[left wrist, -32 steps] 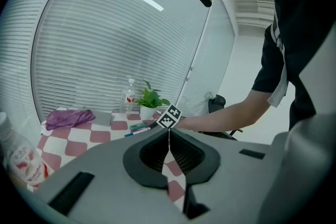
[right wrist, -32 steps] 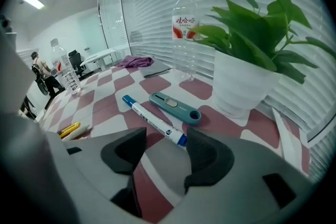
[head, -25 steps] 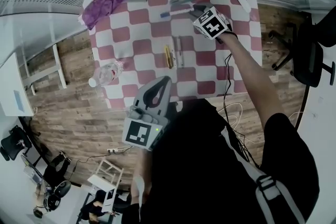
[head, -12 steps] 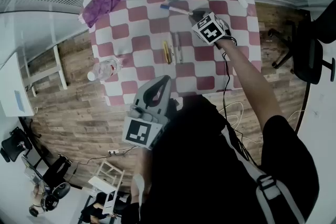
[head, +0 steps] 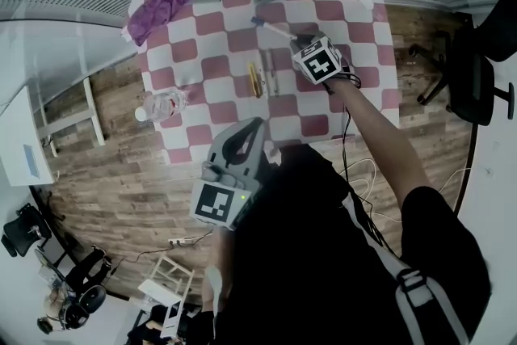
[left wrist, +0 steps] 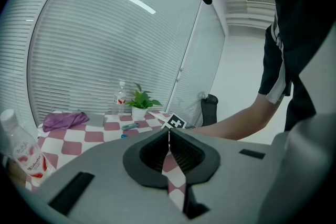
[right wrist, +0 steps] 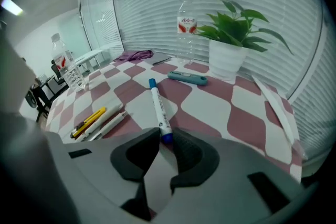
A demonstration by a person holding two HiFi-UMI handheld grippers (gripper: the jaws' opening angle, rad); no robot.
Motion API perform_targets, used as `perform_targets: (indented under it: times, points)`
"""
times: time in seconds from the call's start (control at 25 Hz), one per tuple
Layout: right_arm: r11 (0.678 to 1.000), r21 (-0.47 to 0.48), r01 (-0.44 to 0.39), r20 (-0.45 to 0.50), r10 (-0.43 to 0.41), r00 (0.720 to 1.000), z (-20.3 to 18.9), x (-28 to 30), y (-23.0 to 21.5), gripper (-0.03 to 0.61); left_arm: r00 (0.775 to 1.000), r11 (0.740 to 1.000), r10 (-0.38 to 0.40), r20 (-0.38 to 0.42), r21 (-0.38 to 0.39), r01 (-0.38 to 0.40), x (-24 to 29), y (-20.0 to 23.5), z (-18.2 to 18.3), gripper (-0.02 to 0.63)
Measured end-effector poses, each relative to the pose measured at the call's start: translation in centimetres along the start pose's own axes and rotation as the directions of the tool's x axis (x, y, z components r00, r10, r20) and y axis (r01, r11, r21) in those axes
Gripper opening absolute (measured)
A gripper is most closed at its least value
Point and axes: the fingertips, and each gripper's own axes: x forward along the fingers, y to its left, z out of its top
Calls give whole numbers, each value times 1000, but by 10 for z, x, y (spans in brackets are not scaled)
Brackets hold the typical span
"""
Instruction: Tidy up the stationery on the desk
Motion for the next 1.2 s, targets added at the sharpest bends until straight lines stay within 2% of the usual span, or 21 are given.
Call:
perform_targets:
  times: [0.24, 0.52, 0.6, 0.76, 0.88, 0.96, 1.12, 1.2]
  points:
    - [986, 167, 26, 5, -27, 1000, -21, -11, 14, 92, 1000, 1000, -19, 2, 18, 18, -2, 1, 4, 34]
    - [916, 400, 31, 20, -42, 999, -46, -27, 40, 92, 999, 998, -49, 10, 40, 48, -5, 0, 8, 34]
    - [878, 478, 41, 26, -60, 998, -52, -31, 45, 92, 998, 997, -59, 10, 43, 59, -6, -2, 8, 34]
    - [770, 637, 35, 33, -72, 997, -65, -44, 59, 91, 997, 996, -75, 5, 41, 75, -8, -4, 5, 34]
    - [696, 718, 31, 43, -88, 995, -74, -49, 71, 92, 996, 995, -85, -2, 47, 85, -11, -4, 3, 34]
    - [662, 749, 33, 49, -105, 993, -78, -51, 79, 92, 996, 994, -94, -4, 52, 94, -13, -3, 3, 34]
    - [619, 784, 35, 52, -121, 991, -84, -54, 94, 92, 994, 992, -112, -13, 58, 112, -17, -2, 4, 34]
    - [578, 816, 17, 63, -119, 991, -84, -54, 99, 92, 992, 990, -123, -18, 66, 124, -18, -2, 4, 34]
